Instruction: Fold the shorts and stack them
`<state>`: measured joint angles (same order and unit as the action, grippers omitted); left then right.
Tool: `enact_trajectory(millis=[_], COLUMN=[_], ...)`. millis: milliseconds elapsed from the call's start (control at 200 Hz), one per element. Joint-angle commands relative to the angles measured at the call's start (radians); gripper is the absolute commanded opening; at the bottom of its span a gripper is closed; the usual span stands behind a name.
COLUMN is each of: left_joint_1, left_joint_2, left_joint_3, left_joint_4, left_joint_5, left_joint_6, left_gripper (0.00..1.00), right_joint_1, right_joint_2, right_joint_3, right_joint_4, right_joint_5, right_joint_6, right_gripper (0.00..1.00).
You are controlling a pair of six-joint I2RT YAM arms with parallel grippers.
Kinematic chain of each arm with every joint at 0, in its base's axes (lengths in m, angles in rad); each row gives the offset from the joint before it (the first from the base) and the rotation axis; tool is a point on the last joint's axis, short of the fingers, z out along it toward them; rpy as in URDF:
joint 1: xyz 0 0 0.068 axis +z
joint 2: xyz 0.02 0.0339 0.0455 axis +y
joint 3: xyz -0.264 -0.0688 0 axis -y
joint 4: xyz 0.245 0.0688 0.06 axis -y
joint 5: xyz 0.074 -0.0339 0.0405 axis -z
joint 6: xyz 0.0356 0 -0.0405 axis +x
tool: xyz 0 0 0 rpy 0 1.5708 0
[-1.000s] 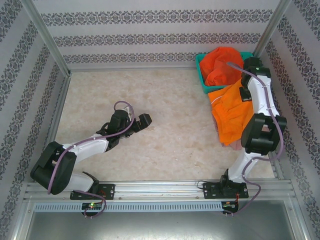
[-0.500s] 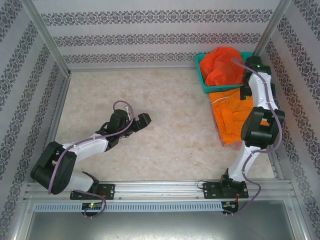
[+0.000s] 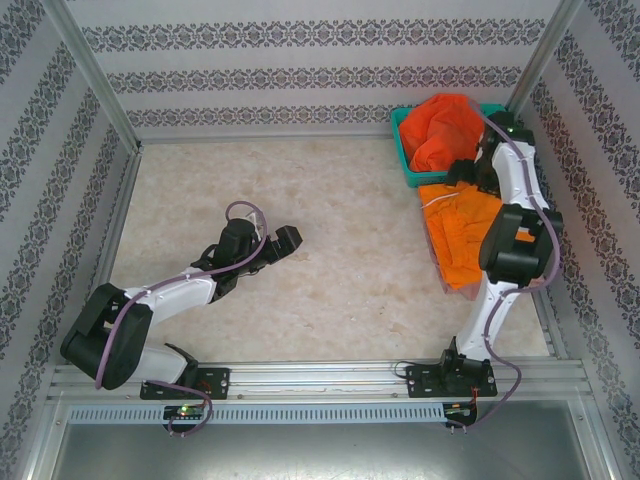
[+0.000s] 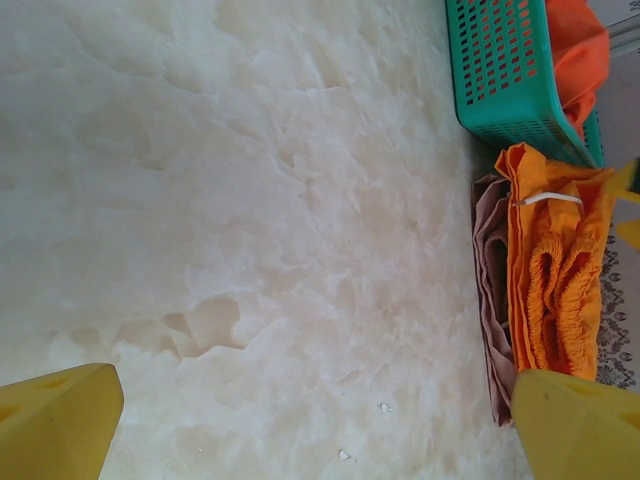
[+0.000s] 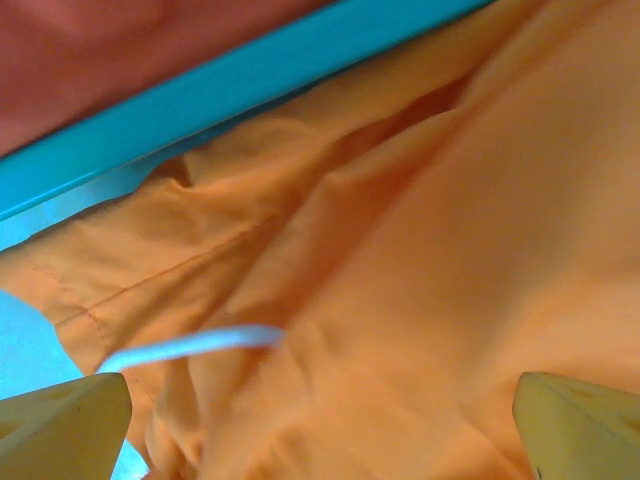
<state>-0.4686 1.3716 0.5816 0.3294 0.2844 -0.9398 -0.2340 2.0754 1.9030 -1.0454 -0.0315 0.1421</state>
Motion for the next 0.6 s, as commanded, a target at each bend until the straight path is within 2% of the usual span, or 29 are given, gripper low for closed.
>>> enact_trajectory(millis=[0, 160, 365, 594], left_joint_1=[0.013, 0.014, 0.013, 0.014], left_joint_2=[-0.031, -0.033, -0.049, -0.106], left_joint_3=[-0.001, -0.005, -0.009, -0.003], left_joint_4=[0.014, 0.011, 0.005, -0.037], left_joint_5=[-0.003, -0.008, -0.009, -0.025], left_joint_6=[-0.009, -0.011, -0.01, 0.01], left_gripper=[1.0, 1.0, 1.0, 1.0], right_joint_1=[-0.014, -0.014, -0.022, -0.003], right_joint_2=[0.037, 0.071, 0.055, -0.143], right_joint_3=[-0.04, -0.083, -0.128, -0.111], right_joint_4=[0.033, 0.072, 0.074, 0.109], right_joint_5=[-0.146, -0.22, -0.255, -0.287], right_joint_6=[0.064, 0.118, 0.184, 0.227], right_gripper=[0.98, 0.98, 0.98, 0.97])
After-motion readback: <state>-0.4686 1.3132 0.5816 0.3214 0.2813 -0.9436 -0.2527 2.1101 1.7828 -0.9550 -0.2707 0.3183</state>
